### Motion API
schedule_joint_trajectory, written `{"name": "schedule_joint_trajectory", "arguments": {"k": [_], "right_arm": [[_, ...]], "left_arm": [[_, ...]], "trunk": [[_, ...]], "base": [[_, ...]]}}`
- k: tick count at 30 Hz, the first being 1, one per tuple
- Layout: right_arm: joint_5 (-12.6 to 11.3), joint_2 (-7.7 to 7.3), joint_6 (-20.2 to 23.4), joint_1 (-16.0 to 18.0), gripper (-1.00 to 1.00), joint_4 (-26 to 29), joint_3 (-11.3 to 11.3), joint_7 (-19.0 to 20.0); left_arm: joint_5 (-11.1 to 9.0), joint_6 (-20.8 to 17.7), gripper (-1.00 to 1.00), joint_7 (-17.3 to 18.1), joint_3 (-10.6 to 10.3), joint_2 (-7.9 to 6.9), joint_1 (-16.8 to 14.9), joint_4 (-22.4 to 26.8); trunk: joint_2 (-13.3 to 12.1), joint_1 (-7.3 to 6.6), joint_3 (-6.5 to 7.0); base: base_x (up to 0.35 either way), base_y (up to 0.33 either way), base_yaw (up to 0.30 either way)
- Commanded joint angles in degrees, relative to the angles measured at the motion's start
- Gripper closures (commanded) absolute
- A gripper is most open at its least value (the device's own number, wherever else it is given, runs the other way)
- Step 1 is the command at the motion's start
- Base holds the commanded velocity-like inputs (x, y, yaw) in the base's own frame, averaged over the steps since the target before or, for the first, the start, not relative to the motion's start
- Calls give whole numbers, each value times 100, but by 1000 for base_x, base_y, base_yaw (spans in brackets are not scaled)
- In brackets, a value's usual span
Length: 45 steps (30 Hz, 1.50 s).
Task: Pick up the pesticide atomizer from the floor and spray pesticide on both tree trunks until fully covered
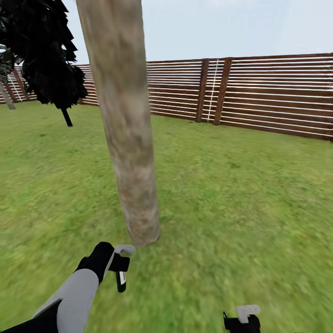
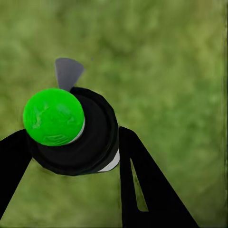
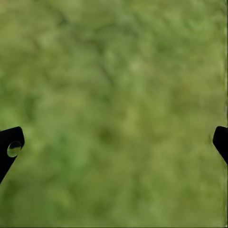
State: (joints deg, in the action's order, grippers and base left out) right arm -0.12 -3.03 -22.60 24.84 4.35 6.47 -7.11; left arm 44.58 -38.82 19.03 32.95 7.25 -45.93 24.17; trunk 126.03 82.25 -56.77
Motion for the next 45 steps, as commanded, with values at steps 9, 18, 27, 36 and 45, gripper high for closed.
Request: {"name": "schedule_joint_trajectory", "arguments": {"k": [9,18,27,36,45], "right_arm": [[3,30,-7,3,-100,-9,48,-31],[3,24,-7,3,-100,-13,44,-31],[9,33,-7,3,-100,-5,54,-24],[12,37,-7,3,-100,-4,48,-27],[20,31,-7,3,-100,-4,48,-27]], "left_arm": [[60,-25,100,24,44,1,-3,45],[74,-132,100,60,45,50,-168,277],[89,-530,100,67,32,-222,-819,304],[66,-936,100,81,-48,57,-1138,295],[62,-1014,100,84,-43,44,-1355,316]], "trunk": [[2,1,-5],[2,1,-5],[2,1,-5],[2,1,-5],[2,1,-5]], "base": [[160,-143,-177],[-185,-1,-3],[-4,0,0],[0,0,0],[-113,0,0]]}}
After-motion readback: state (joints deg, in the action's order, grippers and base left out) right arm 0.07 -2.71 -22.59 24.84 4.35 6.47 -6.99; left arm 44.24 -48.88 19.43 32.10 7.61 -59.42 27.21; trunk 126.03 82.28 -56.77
